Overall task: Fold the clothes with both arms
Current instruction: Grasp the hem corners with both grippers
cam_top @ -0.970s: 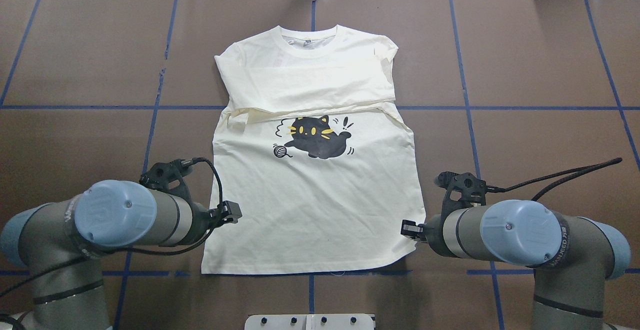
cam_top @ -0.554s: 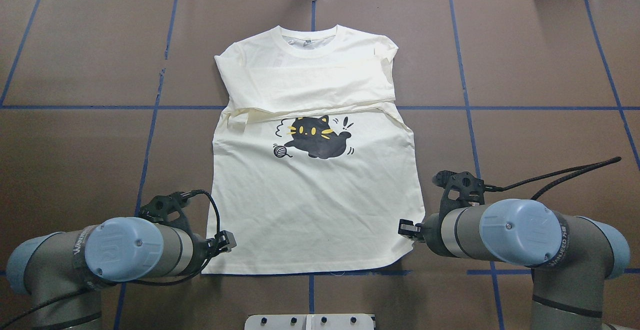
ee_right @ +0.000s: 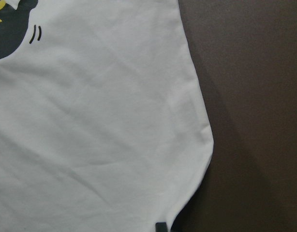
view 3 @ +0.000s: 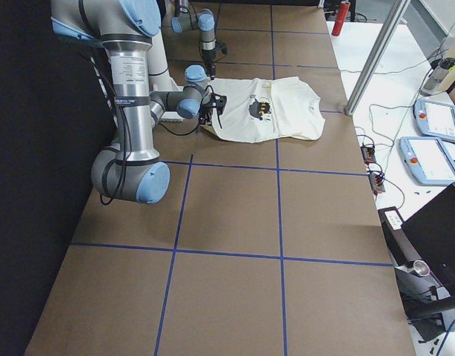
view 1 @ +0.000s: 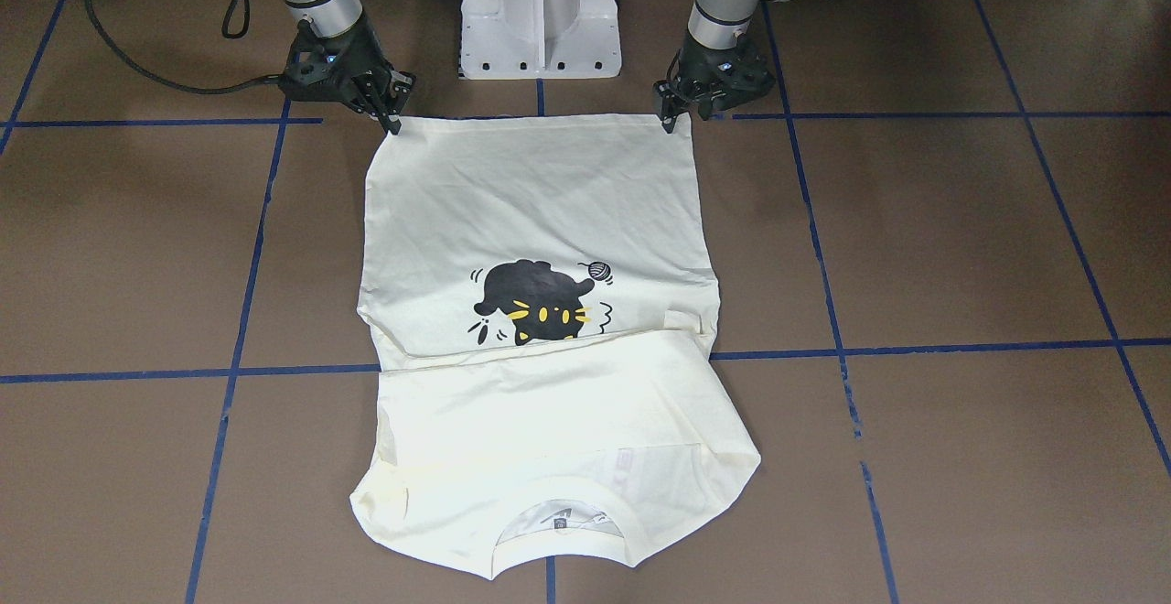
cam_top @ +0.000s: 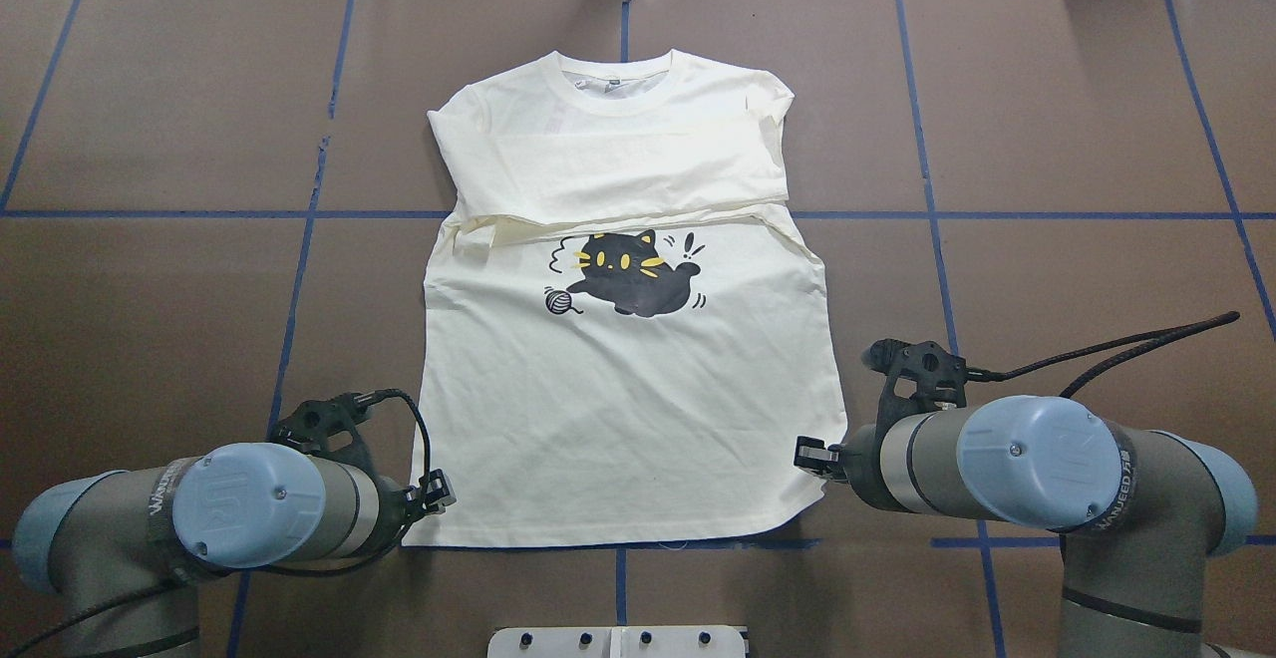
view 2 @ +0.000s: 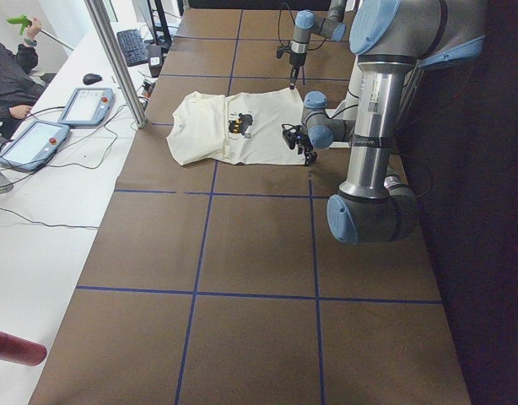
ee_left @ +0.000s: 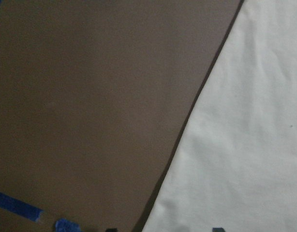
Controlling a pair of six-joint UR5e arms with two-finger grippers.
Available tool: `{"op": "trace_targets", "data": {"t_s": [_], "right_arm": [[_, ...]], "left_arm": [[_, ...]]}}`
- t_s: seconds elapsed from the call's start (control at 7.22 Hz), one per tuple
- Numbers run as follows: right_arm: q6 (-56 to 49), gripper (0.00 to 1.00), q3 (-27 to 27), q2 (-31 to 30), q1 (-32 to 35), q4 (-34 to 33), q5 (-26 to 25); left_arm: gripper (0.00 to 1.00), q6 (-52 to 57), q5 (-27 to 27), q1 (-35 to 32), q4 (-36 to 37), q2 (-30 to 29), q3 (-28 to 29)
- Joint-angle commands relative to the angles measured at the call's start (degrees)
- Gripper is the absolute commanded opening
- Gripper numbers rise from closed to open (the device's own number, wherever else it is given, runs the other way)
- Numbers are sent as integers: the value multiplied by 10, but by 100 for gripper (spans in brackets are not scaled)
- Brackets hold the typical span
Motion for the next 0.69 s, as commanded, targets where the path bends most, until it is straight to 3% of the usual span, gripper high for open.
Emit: {"op": "trace_targets", "data": {"t_s": [0.0,0.28,0.55], "right_arm": [[0,0,0,0,1,0,2],[-1,0,0,0,5,0,2],[-1,0,0,0,9,0,9]], "left_arm": [[64,0,0,0,0,0,4],[51,0,-1,0,0,0,4],[48,1,-1,8,1,0,5]]}}
